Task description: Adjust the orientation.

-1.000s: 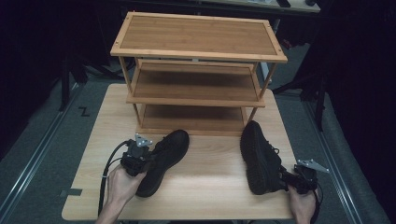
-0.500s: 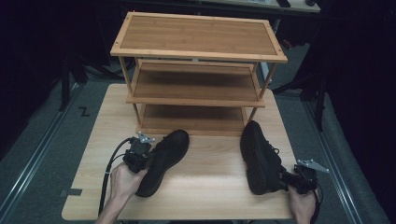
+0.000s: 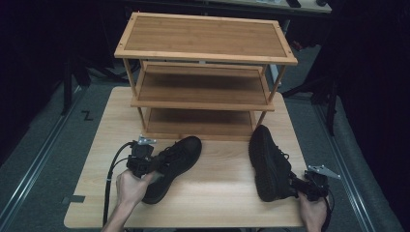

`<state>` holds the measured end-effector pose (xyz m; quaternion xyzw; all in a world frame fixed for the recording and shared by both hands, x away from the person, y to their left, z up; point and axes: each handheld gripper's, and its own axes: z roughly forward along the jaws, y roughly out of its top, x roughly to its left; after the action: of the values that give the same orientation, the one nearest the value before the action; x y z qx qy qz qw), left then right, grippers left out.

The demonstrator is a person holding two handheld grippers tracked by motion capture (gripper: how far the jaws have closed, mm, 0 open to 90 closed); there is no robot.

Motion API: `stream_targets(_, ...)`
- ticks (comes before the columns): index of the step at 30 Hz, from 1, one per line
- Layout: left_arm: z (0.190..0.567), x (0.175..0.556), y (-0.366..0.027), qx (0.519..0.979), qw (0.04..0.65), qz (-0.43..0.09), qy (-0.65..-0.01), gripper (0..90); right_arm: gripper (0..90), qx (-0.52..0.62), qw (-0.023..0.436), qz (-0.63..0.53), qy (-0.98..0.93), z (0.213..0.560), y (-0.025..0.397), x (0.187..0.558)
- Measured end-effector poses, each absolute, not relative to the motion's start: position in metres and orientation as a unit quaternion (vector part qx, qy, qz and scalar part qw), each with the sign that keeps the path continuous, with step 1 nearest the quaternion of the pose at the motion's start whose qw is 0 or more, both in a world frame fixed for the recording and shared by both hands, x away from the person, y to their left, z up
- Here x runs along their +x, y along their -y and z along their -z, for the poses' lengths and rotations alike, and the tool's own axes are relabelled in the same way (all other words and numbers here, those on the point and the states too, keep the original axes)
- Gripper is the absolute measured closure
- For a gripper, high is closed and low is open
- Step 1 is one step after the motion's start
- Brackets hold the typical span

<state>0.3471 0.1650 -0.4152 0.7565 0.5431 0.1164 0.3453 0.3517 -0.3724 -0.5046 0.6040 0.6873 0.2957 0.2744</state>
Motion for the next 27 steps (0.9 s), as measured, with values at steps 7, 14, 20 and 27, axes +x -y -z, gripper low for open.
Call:
stream_targets(7, 0.413, 0.351, -0.162, 0.745, 0.371, -0.101, -0.545, 88.0, 38.7, 0.604, 0.274, -0.296, -0.688, 0.505, 0.372, 0.352)
stream_targets(14, 0.405, 0.358, -0.156, 0.727, 0.408, -0.092, -0.545, 88.0, 38.6, 0.604, 0.275, -0.296, -0.688, 0.505, 0.372, 0.352)
stream_targets(20, 0.404, 0.369, -0.151, 0.706, 0.438, -0.085, -0.55, 88.0, 38.6, 0.603, 0.275, -0.296, -0.688, 0.505, 0.372, 0.352)
stream_targets(27, 0.407, 0.385, -0.14, 0.688, 0.454, -0.094, -0.559, 88.0, 38.6, 0.603, 0.274, -0.296, -0.688, 0.505, 0.372, 0.352)
